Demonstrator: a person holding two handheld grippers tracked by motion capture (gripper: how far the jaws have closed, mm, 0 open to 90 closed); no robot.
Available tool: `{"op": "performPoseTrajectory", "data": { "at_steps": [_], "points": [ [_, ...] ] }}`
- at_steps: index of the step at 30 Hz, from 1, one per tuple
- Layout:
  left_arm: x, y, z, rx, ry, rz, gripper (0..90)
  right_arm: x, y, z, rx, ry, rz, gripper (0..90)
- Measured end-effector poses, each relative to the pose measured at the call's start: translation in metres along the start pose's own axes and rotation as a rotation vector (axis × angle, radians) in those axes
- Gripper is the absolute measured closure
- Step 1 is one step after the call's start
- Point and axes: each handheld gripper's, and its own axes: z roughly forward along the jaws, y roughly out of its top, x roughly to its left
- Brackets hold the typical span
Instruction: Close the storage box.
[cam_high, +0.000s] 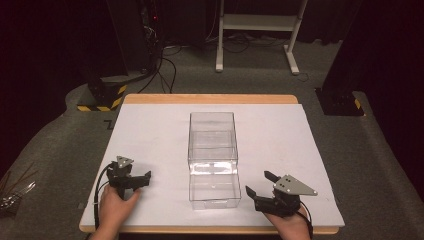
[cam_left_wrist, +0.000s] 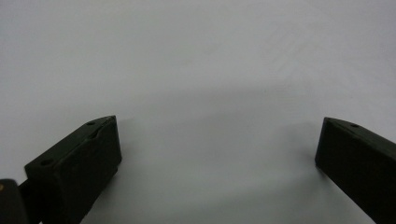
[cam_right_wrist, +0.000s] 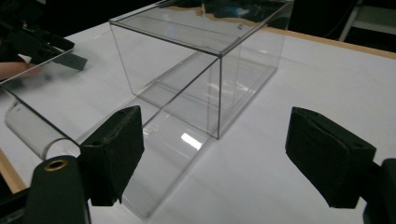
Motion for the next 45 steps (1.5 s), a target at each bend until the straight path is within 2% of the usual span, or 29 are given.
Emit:
{"op": "performPoseTrajectory", "data": {
  "at_steps": [3, 7, 17, 31, 45],
  "points": [
    [0.0, 0.0, 0.0, 0.0, 0.0, 0.001, 0.5, 0.004, 0.0, 0.001, -0.003, 0.031, 0.006, 17.9],
    [0.0, 0.0, 0.0, -0.001, 0.0, 0.0, 0.5, 0.009, 0.0, 0.003, -0.001, 0.05, 0.004, 16.5],
    [0.0, 0.0, 0.0, 0.0, 0.0, 0.0, 0.5, 0.023, -0.006, 0.013, 0.039, 0.124, -0.011, 16.1],
    [0.0, 0.0, 0.0, 0.0, 0.0, -0.001, 0.5, 0.031, -0.014, 0.018, 0.069, 0.132, -0.045, 16.6],
    [0.0, 0.0, 0.0, 0.0, 0.0, 0.0, 0.5, 0.034, -0.019, 0.027, 0.1, 0.109, -0.073, 17.6]
  ]
}}
